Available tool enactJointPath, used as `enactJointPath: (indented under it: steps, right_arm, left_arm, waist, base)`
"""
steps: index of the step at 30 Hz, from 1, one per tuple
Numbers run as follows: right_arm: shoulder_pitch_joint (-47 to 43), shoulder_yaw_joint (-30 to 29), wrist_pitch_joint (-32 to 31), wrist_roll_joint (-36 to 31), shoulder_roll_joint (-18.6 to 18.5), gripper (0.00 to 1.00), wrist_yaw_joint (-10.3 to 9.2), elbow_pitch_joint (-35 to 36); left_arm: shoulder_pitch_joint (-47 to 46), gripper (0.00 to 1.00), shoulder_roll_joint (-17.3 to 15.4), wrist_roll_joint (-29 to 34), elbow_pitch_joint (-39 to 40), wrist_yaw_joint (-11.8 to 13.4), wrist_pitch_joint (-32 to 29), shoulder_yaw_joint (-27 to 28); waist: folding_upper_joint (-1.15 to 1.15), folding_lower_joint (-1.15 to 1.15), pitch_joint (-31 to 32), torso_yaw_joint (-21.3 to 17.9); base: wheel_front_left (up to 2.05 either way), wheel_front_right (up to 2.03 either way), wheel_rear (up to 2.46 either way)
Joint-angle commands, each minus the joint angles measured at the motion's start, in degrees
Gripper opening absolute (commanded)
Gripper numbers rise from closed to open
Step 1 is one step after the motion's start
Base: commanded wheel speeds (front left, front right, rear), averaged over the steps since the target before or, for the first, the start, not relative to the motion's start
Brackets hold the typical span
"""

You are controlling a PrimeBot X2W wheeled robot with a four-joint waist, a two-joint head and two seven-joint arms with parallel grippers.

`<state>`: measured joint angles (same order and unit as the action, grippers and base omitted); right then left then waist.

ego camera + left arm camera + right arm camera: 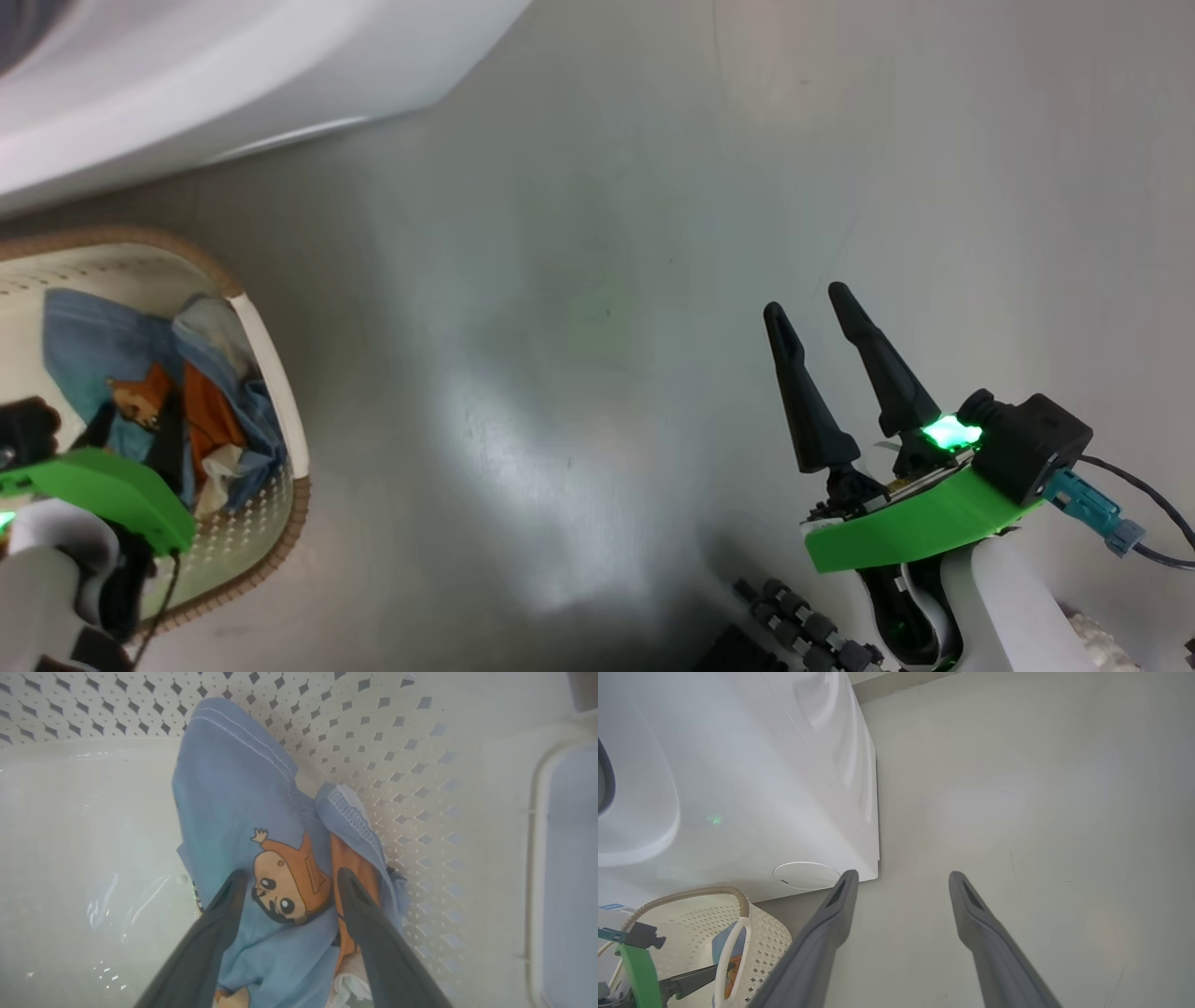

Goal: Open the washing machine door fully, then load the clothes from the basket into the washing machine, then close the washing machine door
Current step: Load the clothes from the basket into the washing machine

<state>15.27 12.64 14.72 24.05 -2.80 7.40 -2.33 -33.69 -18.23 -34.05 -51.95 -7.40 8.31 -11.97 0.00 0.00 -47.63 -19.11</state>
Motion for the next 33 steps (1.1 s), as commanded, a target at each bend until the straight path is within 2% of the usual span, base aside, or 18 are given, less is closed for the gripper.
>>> enactJointPath:
  steps: [1,12,20,21,22,27,33]
  right_arm:
    - [-0.95,1.44,0.28,0.36,-0.08,1.00,0.09,1.34]
    - [-0.37,2.64,0.28,1.88,-0.08,1.00,0.09,1.29]
    - [-0.11,2.78,0.28,2.34,-0.08,1.00,0.09,1.64]
    - [-0.06,2.78,0.28,2.40,-0.08,1.00,0.09,1.60]
    - [-0.04,2.72,0.28,2.43,-0.08,1.00,0.09,1.57]
    - [-0.04,1.93,0.28,2.15,-0.08,1.00,0.09,1.53]
    - [0.35,0.31,0.28,0.80,-0.08,1.00,0.09,1.38]
  left_arm:
    - [0.17,1.00,-2.28,-0.27,-0.16,-0.08,-0.06,0.93]
    - [-3.08,1.00,-3.81,-2.57,-3.17,-0.08,-2.67,-2.42]
    - [-6.70,1.00,-5.36,-0.19,-6.69,0.61,-6.97,-6.64]
    - [-7.23,0.40,-5.52,0.50,-7.46,0.95,-7.80,-7.35]
    - [-7.72,0.00,-5.56,0.98,-8.01,1.06,-8.26,-7.89]
    - [-9.58,0.00,-5.15,1.29,-9.75,0.99,-8.29,-8.70]
    - [-9.21,0.00,-4.37,0.56,-10.33,0.49,-4.18,-8.92]
  waist:
    - [0.00,0.00,-1.01,-0.33]
    - [0.00,0.00,-4.59,-1.58]
    - [0.00,0.00,-5.86,-2.00]
    - [0.00,0.00,-5.92,-2.06]
    - [0.00,0.00,-5.93,-2.07]
    - [0.00,0.00,-4.93,-1.45]
    - [0.00,0.00,-1.54,0.20]
  base:
    - [0.00,0.00,0.00]
    - [0.00,0.00,0.00]
    - [0.00,0.00,0.00]
    - [0.00,0.00,0.00]
    - [0.00,0.00,0.00]
    - [0.00,0.00,0.00]
    - [0.00,0.00,0.00]
